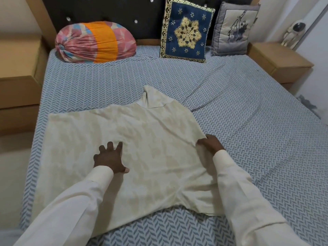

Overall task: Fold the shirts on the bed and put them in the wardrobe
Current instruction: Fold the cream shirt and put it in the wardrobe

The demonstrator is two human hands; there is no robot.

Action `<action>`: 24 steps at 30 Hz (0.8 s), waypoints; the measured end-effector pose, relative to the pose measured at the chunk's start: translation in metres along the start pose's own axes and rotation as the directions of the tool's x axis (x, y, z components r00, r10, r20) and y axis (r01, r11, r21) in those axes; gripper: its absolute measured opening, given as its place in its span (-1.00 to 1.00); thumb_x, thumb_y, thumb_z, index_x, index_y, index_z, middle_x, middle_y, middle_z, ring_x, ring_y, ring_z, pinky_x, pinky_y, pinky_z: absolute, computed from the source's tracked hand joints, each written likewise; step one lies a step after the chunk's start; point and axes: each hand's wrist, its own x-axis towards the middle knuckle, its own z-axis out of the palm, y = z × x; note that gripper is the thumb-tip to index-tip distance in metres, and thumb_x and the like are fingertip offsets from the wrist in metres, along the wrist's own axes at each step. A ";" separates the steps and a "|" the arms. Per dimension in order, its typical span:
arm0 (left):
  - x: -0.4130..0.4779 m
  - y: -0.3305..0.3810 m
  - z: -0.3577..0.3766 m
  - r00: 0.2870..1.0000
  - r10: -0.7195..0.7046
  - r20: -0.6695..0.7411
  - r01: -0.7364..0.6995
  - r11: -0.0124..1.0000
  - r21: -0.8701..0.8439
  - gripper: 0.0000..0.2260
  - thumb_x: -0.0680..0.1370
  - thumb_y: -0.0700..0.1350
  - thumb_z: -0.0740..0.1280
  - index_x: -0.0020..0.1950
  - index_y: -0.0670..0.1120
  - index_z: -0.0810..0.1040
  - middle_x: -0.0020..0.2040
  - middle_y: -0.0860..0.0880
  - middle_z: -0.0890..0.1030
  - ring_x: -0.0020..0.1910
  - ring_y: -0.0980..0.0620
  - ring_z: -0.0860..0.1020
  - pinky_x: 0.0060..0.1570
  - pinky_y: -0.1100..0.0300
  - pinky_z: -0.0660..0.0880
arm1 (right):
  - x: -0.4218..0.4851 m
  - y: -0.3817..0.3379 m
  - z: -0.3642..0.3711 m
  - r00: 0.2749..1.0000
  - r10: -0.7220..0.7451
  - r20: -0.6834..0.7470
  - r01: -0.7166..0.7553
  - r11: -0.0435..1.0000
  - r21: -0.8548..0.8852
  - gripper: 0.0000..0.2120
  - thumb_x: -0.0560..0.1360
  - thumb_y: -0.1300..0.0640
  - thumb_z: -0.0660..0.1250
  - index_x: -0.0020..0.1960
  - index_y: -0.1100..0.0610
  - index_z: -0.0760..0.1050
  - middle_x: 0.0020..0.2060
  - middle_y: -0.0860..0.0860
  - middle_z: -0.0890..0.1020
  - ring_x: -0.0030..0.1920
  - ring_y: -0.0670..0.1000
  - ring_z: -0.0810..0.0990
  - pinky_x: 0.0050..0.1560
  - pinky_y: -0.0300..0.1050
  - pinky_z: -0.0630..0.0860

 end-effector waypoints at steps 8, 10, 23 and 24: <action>0.018 0.005 -0.006 0.996 -0.050 0.071 0.046 0.998 0.053 0.21 0.19 0.37 0.50 0.57 0.10 -0.22 0.40 -0.07 0.14 0.35 -0.20 0.21 0.08 -0.04 0.46 | 0.029 0.012 -0.047 0.914 0.059 0.402 -0.306 0.750 0.586 -0.79 0.49 0.07 0.36 0.06 0.15 0.62 -0.20 0.05 0.69 -0.23 0.06 0.65 -0.14 -0.12 0.60; 0.020 0.005 -0.008 0.995 -0.050 0.087 0.045 0.997 0.059 0.24 0.18 0.36 0.51 0.57 0.09 -0.26 0.39 -0.08 0.14 0.34 -0.20 0.22 0.07 -0.03 0.47 | 0.035 0.017 -0.053 0.910 0.091 0.405 -0.323 0.770 0.551 -0.87 0.44 0.15 0.35 -0.06 0.16 0.62 -0.23 0.07 0.68 -0.20 0.09 0.62 -0.03 -0.05 0.54; 0.030 0.014 -0.015 0.989 -0.062 0.136 0.048 0.993 0.109 0.36 0.14 0.32 0.56 0.55 -0.02 -0.38 0.40 -0.10 0.16 0.31 -0.22 0.27 0.09 -0.08 0.53 | 0.064 0.006 -0.047 0.985 0.138 0.106 -0.147 0.985 0.090 -0.85 0.39 0.20 0.43 -0.08 0.20 0.54 -0.32 0.18 0.51 -0.39 0.09 0.47 -0.35 -0.10 0.43; 0.030 0.014 -0.015 0.989 -0.061 0.133 0.046 0.992 0.114 0.36 0.14 0.32 0.56 0.55 -0.02 -0.37 0.40 -0.09 0.16 0.31 -0.21 0.26 0.10 -0.09 0.53 | 0.066 0.003 -0.046 0.980 0.162 0.114 -0.177 0.975 0.135 -0.73 0.35 0.07 0.48 -0.03 0.19 0.57 -0.26 0.17 0.55 -0.32 0.11 0.51 -0.30 -0.08 0.45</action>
